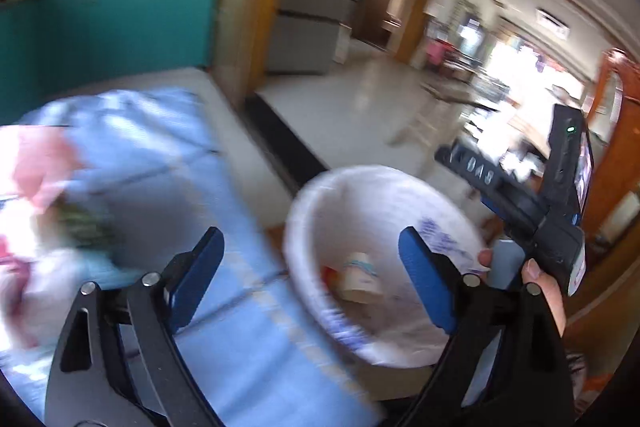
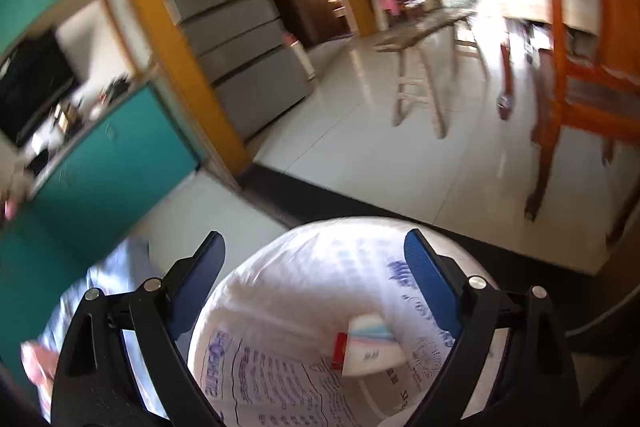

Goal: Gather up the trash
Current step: 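Move both tools over the bin and open them to drop the cup and bag, then return the right tool to the table and grasp the blue face mask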

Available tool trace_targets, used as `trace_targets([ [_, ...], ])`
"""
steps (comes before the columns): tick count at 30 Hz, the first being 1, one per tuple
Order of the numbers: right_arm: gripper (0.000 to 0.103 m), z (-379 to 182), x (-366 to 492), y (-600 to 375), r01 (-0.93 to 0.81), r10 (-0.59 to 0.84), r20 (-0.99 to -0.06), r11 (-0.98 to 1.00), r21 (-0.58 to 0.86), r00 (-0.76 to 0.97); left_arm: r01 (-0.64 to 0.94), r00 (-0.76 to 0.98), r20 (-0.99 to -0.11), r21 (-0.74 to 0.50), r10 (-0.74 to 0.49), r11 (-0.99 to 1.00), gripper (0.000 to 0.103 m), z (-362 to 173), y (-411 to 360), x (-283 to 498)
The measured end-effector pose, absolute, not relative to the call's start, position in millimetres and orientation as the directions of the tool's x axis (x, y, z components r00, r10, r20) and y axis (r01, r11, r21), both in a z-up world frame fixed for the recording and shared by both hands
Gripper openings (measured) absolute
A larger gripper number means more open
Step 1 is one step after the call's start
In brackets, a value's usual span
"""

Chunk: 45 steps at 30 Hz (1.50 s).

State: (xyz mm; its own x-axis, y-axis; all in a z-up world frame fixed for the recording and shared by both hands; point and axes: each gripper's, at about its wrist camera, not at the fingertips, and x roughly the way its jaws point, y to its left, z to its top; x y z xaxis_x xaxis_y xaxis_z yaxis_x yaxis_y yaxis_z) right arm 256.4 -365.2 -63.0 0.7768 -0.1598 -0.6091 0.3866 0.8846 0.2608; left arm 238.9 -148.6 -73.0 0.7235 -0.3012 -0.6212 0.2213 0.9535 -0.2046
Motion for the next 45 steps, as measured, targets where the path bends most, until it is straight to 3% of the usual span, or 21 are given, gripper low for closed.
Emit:
trace_targets([
  [5, 0.093, -101.1, 292.8, -325.6, 0.348, -0.192, -0.787, 0.937, 0.03, 0.586, 0.071, 0.788, -0.595, -0.169, -0.159, 0.983, 0.091, -58.3, -95.9, 203.3],
  [15, 0.093, -156.7, 310.1, -312.1, 0.296, -0.235, -0.897, 0.947, -0.125, 0.374, -0.061, 0.802, -0.595, -0.17, -0.053, 0.984, 0.093, -50.7, -33.6, 173.9],
  [22, 0.093, -170.0, 313.1, -289.9, 0.142, -0.02, -0.938, 0.989, 0.032, 0.346, -0.07, 0.8, -0.598, -0.17, -0.047, 0.983, 0.093, -51.9, -21.1, 157.8],
  [31, 0.093, -168.8, 317.6, -276.9, 0.083, 0.026, -0.938, 0.995, 0.058, 0.345, -0.119, 0.788, -0.616, -0.175, -0.014, 0.977, 0.093, -59.4, -4.9, 149.8],
  [37, 0.092, -160.6, 315.8, -294.7, 0.065, 0.199, -0.915, 0.97, 0.235, 0.352, -0.138, 0.783, -0.622, -0.186, -0.008, 0.973, 0.093, -62.8, 1.3, 149.1],
  [45, 0.092, -157.9, 312.4, -300.7, 0.067, 0.202, -0.909, 0.968, 0.242, 0.363, -0.149, 0.788, -0.616, -0.179, 0.007, 0.973, 0.093, -62.2, 8.7, 142.7],
])
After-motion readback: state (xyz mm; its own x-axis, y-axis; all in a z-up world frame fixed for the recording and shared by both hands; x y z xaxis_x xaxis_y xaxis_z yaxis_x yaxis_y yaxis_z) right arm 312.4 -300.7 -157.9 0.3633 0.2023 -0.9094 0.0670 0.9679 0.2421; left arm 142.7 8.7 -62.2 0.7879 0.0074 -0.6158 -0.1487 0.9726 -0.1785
